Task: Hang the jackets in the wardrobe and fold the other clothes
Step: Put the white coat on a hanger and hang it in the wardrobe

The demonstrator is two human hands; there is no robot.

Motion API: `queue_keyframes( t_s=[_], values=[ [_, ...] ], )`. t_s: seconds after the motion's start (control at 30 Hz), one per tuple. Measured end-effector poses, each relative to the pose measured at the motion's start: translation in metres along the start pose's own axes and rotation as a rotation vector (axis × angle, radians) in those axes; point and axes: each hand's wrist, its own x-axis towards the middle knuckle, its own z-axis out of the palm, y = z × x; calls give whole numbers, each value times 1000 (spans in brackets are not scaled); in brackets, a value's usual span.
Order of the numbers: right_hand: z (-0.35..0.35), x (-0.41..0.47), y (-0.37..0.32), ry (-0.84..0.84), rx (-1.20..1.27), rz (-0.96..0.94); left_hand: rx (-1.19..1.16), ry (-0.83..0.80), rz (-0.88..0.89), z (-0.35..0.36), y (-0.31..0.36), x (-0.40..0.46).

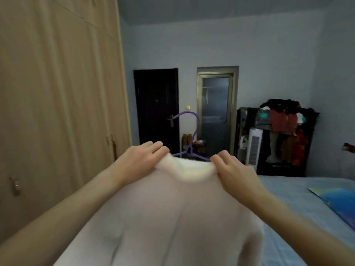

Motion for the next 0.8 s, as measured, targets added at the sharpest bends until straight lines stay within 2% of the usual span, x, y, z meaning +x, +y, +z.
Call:
queue_keyframes(
  t_s=[0.17, 0.3, 0.43, 0.53, 0.7, 0.8],
  values=[
    [6, 51, -49, 78, 38, -231, 156, -183, -92, -57, -21, -58],
    [3, 82, -100, 279, 72, -388, 290, -298, -266, -106, -22, -114],
    [-12, 105, -165, 452, 345, -452, 397, -399, -434, -167, -4, -164],
    [-27, 106, -220, 539, 480, -536, 449, -471, -538, -222, 15, -198],
    [-49, 90, -303, 780, 500, -654, 598, -568, -685, -313, 42, -251],
    [-63, 72, -357, 758, 549, -700, 657, -610, -728, -358, 63, -284]
  ],
)
